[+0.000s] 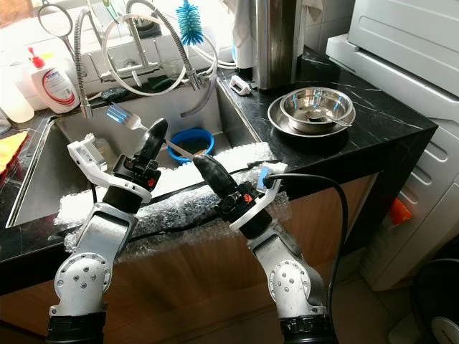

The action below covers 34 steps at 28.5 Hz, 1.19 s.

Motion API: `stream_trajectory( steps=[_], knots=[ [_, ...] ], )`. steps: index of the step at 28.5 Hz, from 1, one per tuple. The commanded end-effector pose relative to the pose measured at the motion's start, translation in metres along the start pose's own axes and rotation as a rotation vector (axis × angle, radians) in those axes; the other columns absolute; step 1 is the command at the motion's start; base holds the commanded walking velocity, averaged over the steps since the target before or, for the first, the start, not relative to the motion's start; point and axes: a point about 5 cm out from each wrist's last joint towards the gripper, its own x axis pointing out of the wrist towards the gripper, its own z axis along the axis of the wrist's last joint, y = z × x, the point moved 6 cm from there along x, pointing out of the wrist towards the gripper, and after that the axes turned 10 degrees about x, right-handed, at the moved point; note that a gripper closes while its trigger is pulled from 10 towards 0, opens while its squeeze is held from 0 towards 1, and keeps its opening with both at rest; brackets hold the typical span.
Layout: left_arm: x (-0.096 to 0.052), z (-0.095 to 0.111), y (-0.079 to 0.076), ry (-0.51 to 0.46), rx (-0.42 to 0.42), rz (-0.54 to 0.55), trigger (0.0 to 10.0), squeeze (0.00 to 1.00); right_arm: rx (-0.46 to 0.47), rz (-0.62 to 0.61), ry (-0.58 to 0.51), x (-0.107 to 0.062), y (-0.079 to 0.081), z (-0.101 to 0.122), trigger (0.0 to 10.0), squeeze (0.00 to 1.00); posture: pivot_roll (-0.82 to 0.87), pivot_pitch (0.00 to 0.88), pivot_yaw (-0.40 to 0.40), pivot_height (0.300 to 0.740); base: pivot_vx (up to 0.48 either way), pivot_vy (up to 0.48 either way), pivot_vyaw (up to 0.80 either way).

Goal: Kitchen organization

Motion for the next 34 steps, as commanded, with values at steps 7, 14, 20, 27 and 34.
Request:
stream_trajectory(
  steps=[7,14,20,27,34],
  knots=[
    [-0.008,-0.003,0.013,-0.018,-0.020,0.077,0.0,0.00,-0.029,0.014,-0.009,0.008,0.004,0.003,10.0,1.00,-0.16,0.000,0.142,0.740,0.000,0.000,0.00],
    [-0.008,0.006,0.021,-0.069,-0.065,0.117,0.0,0.00,-0.031,0.002,-0.016,0.008,0.003,0.004,10.0,1.00,-0.16,0.000,0.143,0.740,0.000,0.000,0.00],
    [-0.009,0.018,0.031,-0.136,-0.109,0.168,0.0,0.00,-0.034,-0.006,-0.019,0.006,0.001,0.005,10.0,1.00,-0.16,0.000,0.141,0.740,0.000,0.000,0.00],
    [-0.013,0.053,0.056,-0.285,-0.068,0.306,0.0,0.00,-0.071,-0.063,-0.036,0.003,-0.007,0.011,10.0,0.00,-0.16,0.000,0.142,0.740,0.000,0.000,0.00],
    [-0.023,0.109,0.074,-0.427,0.176,0.432,10.0,0.00,-0.353,-0.257,-0.134,-0.001,-0.019,0.051,10.0,0.00,-0.17,0.000,0.146,0.740,0.000,0.000,0.00]
  ],
)
